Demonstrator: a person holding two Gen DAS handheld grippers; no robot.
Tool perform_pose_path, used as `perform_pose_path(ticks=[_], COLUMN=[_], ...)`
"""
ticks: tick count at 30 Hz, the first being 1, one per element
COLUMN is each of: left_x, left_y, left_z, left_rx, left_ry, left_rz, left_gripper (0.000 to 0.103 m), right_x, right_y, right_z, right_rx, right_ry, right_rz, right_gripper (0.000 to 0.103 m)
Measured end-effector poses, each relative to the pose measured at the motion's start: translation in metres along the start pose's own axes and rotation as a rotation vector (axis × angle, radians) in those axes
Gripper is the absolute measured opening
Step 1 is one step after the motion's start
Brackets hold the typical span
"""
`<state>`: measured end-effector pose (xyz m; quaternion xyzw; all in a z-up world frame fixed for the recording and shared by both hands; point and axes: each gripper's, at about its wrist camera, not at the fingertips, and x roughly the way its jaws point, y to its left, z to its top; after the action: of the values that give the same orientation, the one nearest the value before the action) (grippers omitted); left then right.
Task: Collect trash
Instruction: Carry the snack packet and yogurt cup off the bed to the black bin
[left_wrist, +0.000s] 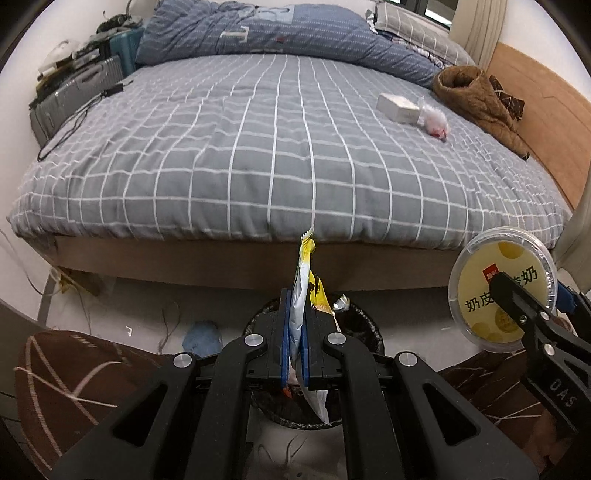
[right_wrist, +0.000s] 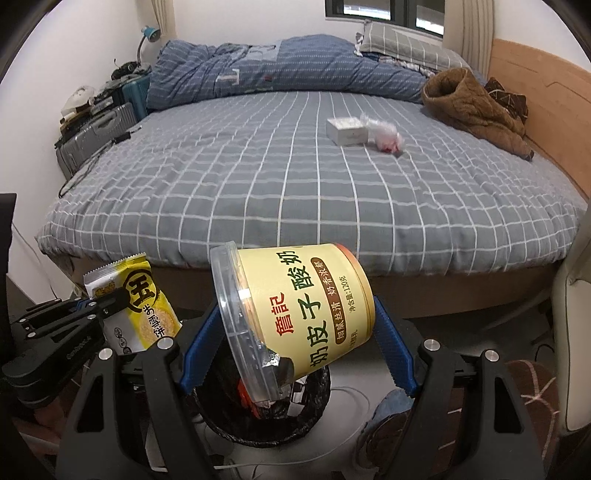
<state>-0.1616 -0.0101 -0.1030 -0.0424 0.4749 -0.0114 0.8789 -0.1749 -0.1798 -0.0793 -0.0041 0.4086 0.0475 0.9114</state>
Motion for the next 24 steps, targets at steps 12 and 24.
perform_pose_path(ticks=[12, 24], left_x=[0.066, 0.127], left_y=[0.001, -0.007], left_z=[-0.017, -0.015], left_rx=[0.013, 0.031], left_ry=[0.101, 0.195], left_rz=[0.013, 0.014], left_gripper=[0.004, 0.004], right_x=[0.059, 0.111], right_y=[-0.005, -0.011], right_z=[-0.024, -0.032], right_rx=[0.017, -0.004], right_ry=[0.133, 0.225], right_rz=[0.014, 0.003], right_gripper=[0.074, 0.074])
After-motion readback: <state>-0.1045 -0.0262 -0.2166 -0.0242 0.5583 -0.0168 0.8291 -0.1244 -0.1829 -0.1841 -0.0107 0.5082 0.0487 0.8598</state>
